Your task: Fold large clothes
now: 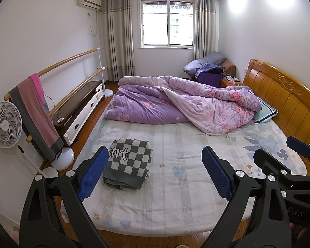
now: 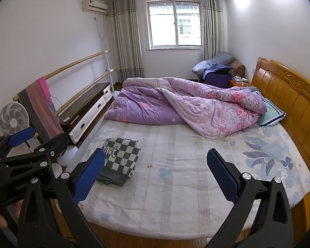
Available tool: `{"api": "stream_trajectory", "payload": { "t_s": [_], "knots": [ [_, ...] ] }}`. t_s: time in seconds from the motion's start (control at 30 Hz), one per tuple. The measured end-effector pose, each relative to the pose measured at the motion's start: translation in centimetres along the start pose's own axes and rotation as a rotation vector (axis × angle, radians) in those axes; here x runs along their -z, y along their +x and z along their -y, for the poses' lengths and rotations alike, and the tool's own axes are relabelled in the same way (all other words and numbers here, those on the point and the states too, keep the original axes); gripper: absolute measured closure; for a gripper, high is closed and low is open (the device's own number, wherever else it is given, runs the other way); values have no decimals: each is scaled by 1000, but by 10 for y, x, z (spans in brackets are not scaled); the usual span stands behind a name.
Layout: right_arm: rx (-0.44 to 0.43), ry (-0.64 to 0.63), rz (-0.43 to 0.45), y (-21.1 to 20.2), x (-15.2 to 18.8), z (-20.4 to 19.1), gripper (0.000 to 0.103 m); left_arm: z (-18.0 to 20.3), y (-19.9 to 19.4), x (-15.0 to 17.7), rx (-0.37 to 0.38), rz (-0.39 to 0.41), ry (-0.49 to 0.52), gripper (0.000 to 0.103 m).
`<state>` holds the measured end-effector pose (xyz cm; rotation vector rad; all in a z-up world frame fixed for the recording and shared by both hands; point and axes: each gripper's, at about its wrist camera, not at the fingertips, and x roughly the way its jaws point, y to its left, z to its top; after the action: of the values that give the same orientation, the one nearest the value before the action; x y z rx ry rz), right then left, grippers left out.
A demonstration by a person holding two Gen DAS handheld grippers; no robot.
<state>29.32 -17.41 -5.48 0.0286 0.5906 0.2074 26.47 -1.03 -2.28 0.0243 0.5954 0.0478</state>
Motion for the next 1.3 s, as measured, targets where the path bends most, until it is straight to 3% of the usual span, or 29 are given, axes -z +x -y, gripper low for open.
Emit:
{"api": "stream_trajectory", "payload": {
  "t_s": [0.53,0.77,1.3],
  "knots": [
    [2,5,-3,1,1,0,8,1,2,-1,-2,-3,-1,11],
    [9,4,-16,5,7,0,8,5,5,4,-38,17,19,11],
    [7,5,-18,8,5,3,8,3,14,3,-24,-4,14,11]
  ]
}}
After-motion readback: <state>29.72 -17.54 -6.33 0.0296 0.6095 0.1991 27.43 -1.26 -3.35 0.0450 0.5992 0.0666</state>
